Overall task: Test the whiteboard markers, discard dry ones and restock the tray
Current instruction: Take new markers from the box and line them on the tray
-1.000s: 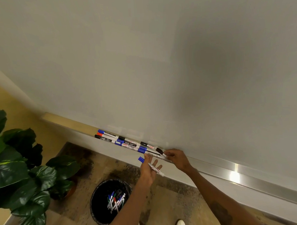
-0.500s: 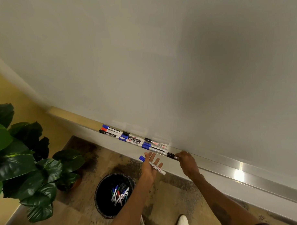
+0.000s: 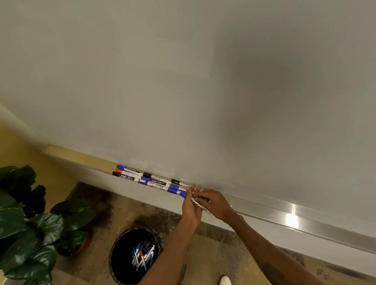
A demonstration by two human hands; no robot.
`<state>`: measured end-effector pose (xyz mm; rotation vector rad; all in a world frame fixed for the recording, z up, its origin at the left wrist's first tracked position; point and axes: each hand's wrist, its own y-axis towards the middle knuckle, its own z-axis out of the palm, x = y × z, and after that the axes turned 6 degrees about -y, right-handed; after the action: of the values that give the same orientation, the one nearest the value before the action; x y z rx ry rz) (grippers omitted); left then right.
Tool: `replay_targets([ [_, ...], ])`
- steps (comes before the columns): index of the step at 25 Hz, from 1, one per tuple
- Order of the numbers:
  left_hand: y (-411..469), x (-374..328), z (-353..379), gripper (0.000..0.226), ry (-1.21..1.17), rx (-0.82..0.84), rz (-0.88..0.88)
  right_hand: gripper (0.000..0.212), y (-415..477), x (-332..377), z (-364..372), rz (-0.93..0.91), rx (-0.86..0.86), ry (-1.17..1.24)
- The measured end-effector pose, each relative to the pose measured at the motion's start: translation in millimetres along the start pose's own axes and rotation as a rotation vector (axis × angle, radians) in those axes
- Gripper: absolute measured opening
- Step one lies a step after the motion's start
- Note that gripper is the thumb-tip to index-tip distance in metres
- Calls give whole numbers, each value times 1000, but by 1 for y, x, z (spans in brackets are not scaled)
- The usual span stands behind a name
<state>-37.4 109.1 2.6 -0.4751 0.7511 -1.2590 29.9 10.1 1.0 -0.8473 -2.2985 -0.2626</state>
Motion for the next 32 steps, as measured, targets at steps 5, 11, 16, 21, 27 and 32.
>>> replay_targets([
  [5,1,14,1,43,50,3,43,21,-1,-4,-14,10,88,53],
  [11,10,15,2,46,200,-52,91,23,-7,-21,-15,102,-99,-146],
  [16,23,-9,-20,53,281,-135,67,26,-20,-48,0,253,-190,-452],
  [21,31,-21,-41,52,231,-139,41,42,-27,-54,15,299,-191,-489],
  [27,26,-29,-46,54,285,-125,14,41,-19,-52,28,347,-136,-516],
  [32,27,-36,-52,56,296,-117,6,28,-1,-32,37,308,-129,-437],
])
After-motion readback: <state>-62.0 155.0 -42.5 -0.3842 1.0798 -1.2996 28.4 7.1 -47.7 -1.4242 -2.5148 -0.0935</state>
